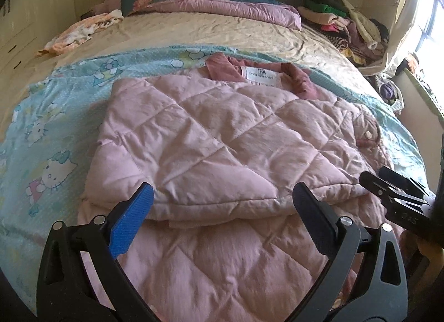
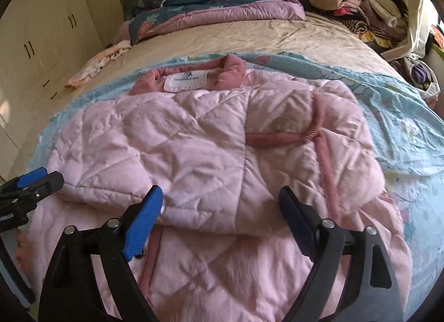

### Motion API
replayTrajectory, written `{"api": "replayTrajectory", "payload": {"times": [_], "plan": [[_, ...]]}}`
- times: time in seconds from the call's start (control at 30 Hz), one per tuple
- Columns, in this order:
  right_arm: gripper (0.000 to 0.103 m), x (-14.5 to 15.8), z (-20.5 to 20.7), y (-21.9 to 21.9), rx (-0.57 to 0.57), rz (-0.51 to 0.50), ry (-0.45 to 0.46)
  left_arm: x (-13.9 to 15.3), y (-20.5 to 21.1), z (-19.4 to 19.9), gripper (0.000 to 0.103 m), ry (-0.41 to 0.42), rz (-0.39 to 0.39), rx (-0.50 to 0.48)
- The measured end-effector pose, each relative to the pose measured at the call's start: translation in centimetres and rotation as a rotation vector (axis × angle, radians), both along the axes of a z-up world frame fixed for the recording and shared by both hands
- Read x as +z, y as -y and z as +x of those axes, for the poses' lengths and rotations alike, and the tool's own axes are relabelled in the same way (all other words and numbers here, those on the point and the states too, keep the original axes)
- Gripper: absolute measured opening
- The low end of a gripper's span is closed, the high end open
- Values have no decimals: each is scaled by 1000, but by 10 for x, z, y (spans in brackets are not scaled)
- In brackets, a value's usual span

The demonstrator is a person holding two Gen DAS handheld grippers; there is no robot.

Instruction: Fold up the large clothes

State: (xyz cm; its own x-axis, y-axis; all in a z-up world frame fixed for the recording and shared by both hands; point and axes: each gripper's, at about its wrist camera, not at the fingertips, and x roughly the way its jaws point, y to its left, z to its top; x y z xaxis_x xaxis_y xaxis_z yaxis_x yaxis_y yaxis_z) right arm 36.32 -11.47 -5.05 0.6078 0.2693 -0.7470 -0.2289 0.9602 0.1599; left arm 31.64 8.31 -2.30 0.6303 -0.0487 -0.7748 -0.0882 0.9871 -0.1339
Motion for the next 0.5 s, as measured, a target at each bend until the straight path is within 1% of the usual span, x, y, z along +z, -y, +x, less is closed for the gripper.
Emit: {"api": "replayTrajectory", "payload": {"times": [0.07, 0.13, 0.23, 0.5], "plan": [[93, 8, -7, 5, -11, 12, 15, 5, -1, -3, 94, 8, -4, 4], [96, 17, -14, 9, -21, 22, 30, 10, -2, -7, 94, 14, -13, 8], [96, 28, -24, 15, -30, 40, 45, 16, -2, -13, 94, 23, -17, 12], [97, 51, -48, 24, -44, 51, 80, 33, -5, -31, 94, 48, -28, 24]]}}
